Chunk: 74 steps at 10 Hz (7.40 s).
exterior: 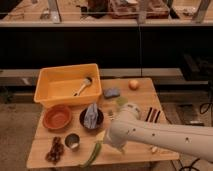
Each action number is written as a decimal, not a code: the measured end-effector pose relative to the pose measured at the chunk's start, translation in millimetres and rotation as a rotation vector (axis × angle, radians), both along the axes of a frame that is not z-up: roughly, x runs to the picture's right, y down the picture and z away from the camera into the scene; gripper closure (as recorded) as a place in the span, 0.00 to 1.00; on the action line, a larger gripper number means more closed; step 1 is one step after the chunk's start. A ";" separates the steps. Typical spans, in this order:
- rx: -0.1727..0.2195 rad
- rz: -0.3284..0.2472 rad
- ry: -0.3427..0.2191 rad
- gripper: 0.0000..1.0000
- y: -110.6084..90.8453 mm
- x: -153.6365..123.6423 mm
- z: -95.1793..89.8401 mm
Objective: Place pepper in red bowl
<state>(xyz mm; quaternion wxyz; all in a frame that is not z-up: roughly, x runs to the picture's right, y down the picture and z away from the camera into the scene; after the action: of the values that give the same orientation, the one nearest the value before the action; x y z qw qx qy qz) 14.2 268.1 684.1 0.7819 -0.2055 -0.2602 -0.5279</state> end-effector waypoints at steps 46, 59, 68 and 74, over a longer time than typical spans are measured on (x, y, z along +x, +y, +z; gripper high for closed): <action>-0.121 -0.128 0.015 0.68 50.1 -70.7 77.1; -0.099 -0.079 -0.004 1.00 33.4 -55.4 59.8; 0.095 0.075 -0.104 1.00 -125.1 -34.8 -62.1; 0.109 0.142 -0.090 1.00 -201.2 -128.1 -9.5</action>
<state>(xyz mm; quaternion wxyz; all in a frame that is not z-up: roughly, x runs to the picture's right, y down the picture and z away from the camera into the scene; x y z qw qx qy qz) -113.9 66.9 674.6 0.8149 -0.1197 -0.2797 -0.4934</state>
